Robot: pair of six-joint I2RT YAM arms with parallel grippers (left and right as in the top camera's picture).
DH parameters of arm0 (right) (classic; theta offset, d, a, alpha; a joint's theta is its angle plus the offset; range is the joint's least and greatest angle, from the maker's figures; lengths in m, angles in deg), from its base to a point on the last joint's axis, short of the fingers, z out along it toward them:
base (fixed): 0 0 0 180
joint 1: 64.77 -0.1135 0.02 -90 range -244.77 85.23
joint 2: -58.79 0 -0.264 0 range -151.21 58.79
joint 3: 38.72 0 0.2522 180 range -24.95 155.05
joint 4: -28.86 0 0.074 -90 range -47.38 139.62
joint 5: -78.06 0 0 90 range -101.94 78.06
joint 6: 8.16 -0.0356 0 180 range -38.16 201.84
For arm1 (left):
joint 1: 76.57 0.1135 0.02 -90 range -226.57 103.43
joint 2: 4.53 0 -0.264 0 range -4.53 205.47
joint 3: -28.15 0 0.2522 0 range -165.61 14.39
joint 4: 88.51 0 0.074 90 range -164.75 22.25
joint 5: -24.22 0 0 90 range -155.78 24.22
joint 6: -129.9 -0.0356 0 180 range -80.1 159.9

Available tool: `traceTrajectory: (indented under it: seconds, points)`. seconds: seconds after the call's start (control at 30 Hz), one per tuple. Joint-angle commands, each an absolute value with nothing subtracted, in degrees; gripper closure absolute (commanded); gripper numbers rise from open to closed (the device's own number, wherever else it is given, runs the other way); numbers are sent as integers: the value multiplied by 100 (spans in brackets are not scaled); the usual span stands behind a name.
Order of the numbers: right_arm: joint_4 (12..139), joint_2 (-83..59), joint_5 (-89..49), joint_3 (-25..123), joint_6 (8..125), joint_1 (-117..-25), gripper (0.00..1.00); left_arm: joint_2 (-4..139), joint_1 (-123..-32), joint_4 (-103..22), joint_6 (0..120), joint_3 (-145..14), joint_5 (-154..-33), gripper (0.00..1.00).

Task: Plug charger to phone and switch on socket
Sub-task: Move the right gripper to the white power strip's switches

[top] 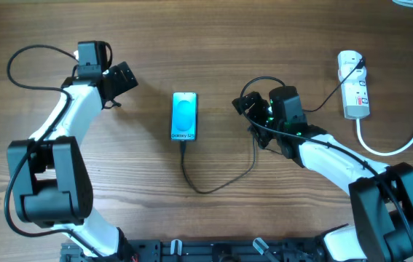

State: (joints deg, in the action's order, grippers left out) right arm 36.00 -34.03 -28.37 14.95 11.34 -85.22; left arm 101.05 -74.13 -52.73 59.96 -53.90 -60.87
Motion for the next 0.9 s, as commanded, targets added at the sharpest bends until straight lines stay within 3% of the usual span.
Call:
traceTrajectory:
  seconds: [0.0,0.03,0.1,0.13,0.33,0.4,0.6,0.87]
  points:
    - [3557,-3466,-3018,1516,1394,-8515,0,10022,-7394,-5270,5985,-5466,-6011,0]
    - [3410,-3466,-3265,1516,1927,-8515,0,10022,-7394,-5270,5985,-5466,-6011,0]
    - [2578,-3464,-4631,1519,4076,-8515,0,10022,-7394,-5270,5985,-5466,-6011,0]
    - [2267,-3438,-5138,1523,4428,-8515,0,10022,-7394,-5270,5985,-5466,-6011,0]
    - [2945,-2603,-5422,1737,4631,-8515,1,10022,-7394,-5270,5985,-5466,-6011,0]
    - [3749,-2168,-5326,2102,5001,-8515,1,10022,-7394,-5270,5985,-5466,-6011,0]
    - [8370,-1923,-3726,5042,6482,-8515,0,10022,-7394,-5270,5985,-5466,-6011,0]
    - [11154,-1960,-1084,7802,6386,-8412,0,10022,-7394,-5270,5985,-5466,-6011,0]
